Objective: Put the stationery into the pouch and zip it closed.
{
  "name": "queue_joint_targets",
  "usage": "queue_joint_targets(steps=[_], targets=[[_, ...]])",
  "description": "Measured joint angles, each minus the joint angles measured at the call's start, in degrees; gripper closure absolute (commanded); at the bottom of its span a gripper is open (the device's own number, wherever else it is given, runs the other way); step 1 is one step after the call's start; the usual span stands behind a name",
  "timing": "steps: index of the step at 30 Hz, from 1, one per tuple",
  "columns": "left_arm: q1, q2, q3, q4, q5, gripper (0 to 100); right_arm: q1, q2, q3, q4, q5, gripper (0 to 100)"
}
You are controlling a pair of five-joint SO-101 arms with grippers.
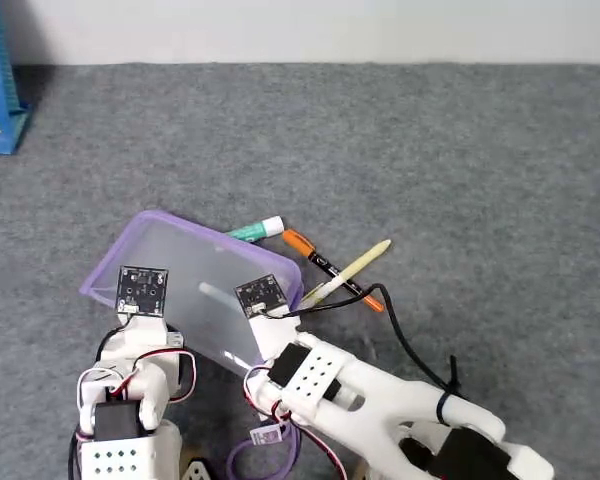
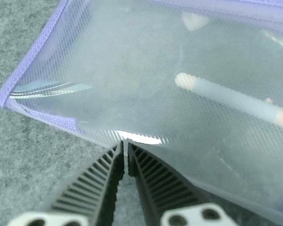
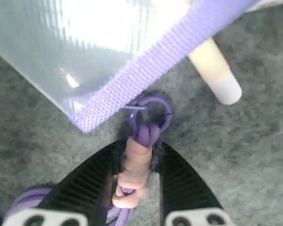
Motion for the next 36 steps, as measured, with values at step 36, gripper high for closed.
queue_joint_targets(steps=[36], targets=[[0.09, 0.00, 0.00, 0.09, 0.00, 99, -0.62, -49.49, 0.09, 4.92, 26.02, 99.1]])
